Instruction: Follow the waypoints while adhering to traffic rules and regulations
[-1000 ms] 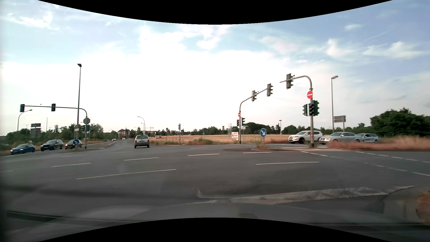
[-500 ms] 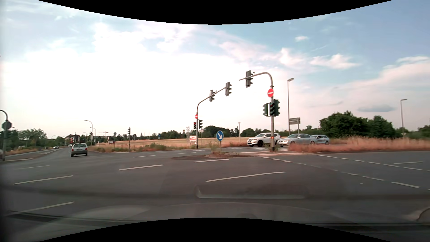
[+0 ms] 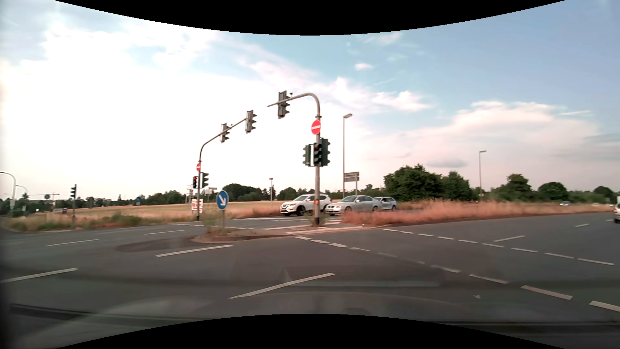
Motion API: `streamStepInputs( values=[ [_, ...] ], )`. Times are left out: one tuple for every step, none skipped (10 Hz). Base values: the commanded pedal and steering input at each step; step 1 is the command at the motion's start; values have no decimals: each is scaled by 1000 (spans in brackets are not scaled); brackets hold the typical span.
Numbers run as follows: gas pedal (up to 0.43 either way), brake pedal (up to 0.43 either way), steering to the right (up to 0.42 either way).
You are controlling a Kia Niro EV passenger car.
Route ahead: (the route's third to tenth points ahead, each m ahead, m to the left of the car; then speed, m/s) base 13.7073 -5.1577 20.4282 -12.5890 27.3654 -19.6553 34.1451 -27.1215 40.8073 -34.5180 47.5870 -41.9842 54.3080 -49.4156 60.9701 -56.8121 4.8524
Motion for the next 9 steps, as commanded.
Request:
streamStepInputs(
  values=[
    [47, 0, 463],
    [59, 0, 463],
    [67, 0, 463],
    [79, 0, 463],
    [87, 0, 463],
    [98, 0, 462],
    [138, 0, 459],
    [150, 0, 446],
    [150, 0, 423]
  ],
)
